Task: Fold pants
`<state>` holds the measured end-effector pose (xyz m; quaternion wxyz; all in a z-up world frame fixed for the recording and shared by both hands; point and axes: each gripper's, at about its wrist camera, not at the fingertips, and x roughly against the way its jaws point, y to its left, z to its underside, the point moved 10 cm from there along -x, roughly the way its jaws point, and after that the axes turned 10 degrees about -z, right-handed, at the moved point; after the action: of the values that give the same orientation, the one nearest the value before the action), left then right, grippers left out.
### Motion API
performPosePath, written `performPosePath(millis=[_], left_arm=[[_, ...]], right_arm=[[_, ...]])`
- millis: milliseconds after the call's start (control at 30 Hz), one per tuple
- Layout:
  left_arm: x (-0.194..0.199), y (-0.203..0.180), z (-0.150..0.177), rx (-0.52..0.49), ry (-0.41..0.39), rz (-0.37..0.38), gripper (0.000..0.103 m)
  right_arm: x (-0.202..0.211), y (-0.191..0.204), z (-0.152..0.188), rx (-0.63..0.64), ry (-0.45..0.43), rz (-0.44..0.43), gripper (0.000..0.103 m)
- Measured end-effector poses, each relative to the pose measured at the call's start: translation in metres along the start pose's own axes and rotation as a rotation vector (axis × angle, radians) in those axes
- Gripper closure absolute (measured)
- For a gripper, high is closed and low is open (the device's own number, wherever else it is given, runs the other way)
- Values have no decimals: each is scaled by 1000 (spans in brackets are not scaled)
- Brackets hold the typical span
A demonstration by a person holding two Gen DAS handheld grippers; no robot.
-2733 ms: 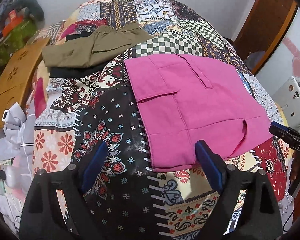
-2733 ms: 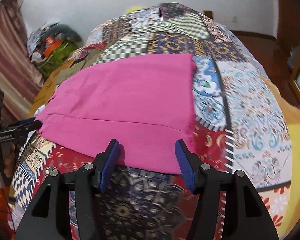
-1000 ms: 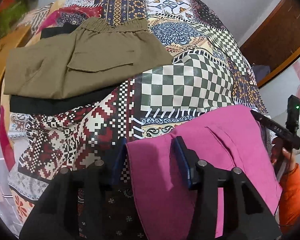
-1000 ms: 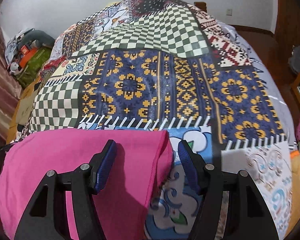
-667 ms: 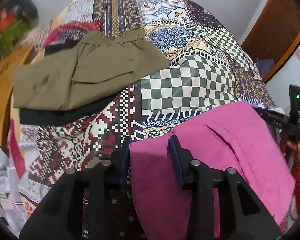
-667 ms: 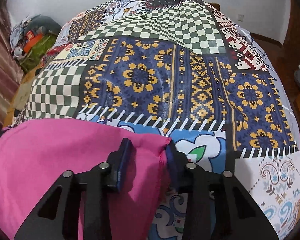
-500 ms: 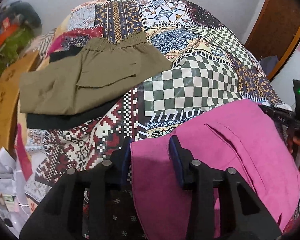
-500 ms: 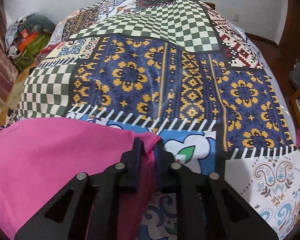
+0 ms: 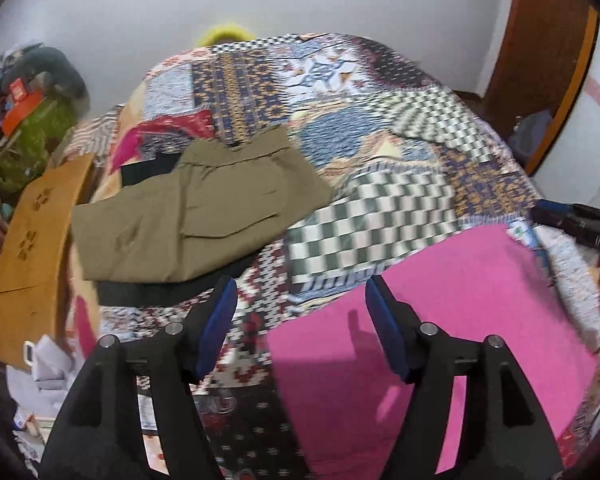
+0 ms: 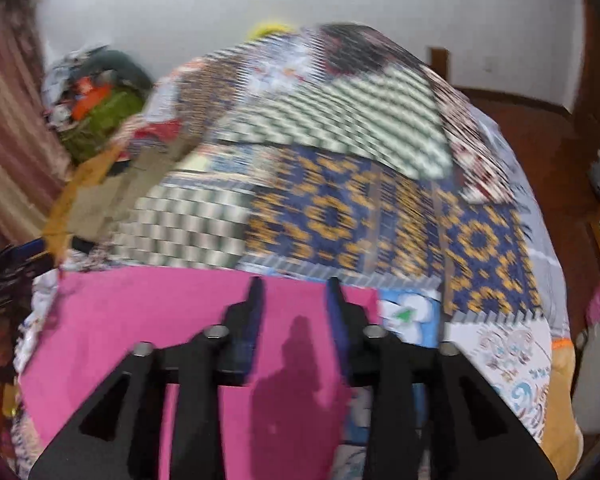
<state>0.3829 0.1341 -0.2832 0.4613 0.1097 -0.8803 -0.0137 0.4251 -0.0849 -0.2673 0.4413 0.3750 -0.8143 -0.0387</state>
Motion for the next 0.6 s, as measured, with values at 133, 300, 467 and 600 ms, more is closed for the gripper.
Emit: performPosePath(millis=[133,300,467,600], left_arm=[[-4,-24,-3,-28,17,40,26],[-27,-41,15,-92,102,35,26],[-40,-39,34,-99,145,47,20],[-33,-33,39,-99,124,23,14]], right_arm=[[-16,46,-3,79,29,-78,56],[-53,80,8,105,122,-160,44],[-85,87,35,90,255,-191,40],[-77,85,40,103,242,-184,33]])
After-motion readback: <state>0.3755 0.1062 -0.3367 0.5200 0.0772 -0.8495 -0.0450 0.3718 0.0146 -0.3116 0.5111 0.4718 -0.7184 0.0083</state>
